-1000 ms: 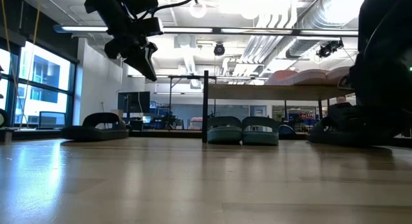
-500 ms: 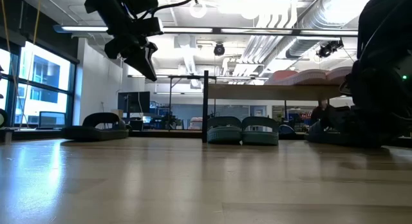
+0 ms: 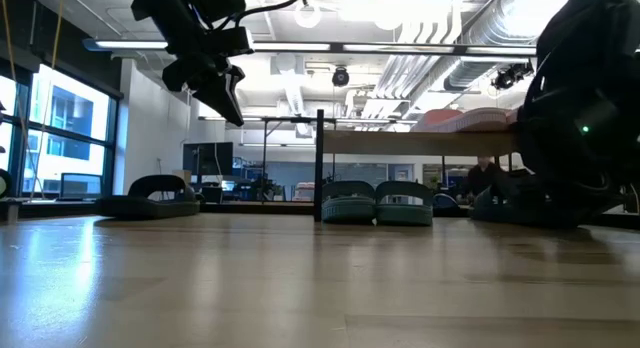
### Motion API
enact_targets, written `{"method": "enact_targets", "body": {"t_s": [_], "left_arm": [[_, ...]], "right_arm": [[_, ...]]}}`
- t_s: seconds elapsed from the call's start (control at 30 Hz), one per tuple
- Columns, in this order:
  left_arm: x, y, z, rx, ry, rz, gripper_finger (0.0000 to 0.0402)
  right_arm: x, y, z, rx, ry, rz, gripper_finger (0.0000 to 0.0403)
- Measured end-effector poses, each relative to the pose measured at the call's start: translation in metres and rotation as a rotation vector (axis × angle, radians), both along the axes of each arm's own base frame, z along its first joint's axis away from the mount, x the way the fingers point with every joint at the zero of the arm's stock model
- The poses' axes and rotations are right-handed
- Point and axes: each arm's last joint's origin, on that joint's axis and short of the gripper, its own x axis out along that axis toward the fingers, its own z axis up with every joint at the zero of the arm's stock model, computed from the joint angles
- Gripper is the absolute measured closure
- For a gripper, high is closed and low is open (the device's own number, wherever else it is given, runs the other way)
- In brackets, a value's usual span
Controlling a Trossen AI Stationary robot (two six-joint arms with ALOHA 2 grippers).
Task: Pick and place slides into the shelf
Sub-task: Put the right black slipper under the shelf, then put the black slipper under the shelf
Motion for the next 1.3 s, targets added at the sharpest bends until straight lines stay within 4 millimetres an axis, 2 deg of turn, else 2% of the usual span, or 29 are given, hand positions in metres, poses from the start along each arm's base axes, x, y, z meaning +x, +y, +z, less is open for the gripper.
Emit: {"method": "enact_targets", "body": {"t_s": [0.63, 0.93, 1.3], "left_arm": [[0.000, 0.000, 0.000, 0.003, -0.006, 0.000, 0.0399], [0.000, 0.000, 0.000, 0.002, -0.007, 0.002, 0.0399], [0.000, 0.000, 0.000, -0.003, -0.010, 0.010, 0.0399]], "right_arm": [[0.002, -0.013, 0.000, 0.004, -0.003, -0.075, 0.0403], [0.000, -0.006, 0.001, 0.029, 0.002, -0.071, 0.0403], [0.014, 0.001, 0.020, 0.110, 0.081, -0.087, 0.0403]]}}
